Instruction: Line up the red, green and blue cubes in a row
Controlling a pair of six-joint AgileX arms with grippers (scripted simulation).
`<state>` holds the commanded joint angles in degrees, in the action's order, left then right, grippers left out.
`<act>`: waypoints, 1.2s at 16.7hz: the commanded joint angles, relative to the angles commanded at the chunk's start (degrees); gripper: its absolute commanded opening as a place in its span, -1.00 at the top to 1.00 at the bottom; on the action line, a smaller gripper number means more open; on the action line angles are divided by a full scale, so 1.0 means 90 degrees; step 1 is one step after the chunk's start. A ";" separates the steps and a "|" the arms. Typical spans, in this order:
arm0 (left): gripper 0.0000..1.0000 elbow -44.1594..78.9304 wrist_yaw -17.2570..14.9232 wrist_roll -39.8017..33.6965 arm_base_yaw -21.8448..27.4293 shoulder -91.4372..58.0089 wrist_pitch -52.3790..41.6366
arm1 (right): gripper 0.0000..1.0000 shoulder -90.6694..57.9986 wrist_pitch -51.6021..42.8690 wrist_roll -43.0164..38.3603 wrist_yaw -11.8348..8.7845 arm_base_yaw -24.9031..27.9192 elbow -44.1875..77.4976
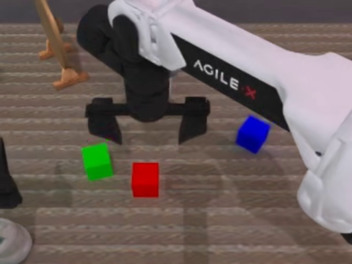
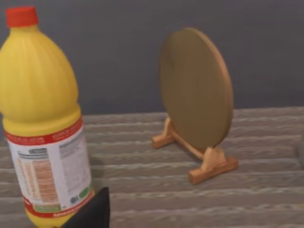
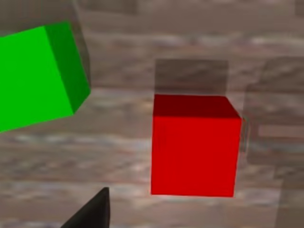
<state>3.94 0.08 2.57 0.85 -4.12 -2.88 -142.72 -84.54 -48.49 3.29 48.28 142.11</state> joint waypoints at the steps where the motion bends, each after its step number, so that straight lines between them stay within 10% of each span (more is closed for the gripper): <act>1: -1.00 0.0220 0.0001 0.0142 0.0051 -0.0241 -0.0157 | -1.00 0.0317 0.0176 0.0150 0.0080 -0.0117 -0.0290; 11: -1.00 0.3685 -0.0020 0.2403 0.0905 -0.5029 -0.2705 | -1.00 0.6577 0.3292 0.2414 0.0741 -0.2242 -0.5936; 20: -1.00 0.6985 -0.0022 0.4602 0.1716 -0.9656 -0.5260 | -1.00 1.2761 0.6856 0.4472 0.0381 -0.4295 -1.2477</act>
<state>66.81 -0.12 43.98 16.30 -91.03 -50.22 -27.88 -22.83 -8.24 6.72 9.63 29.82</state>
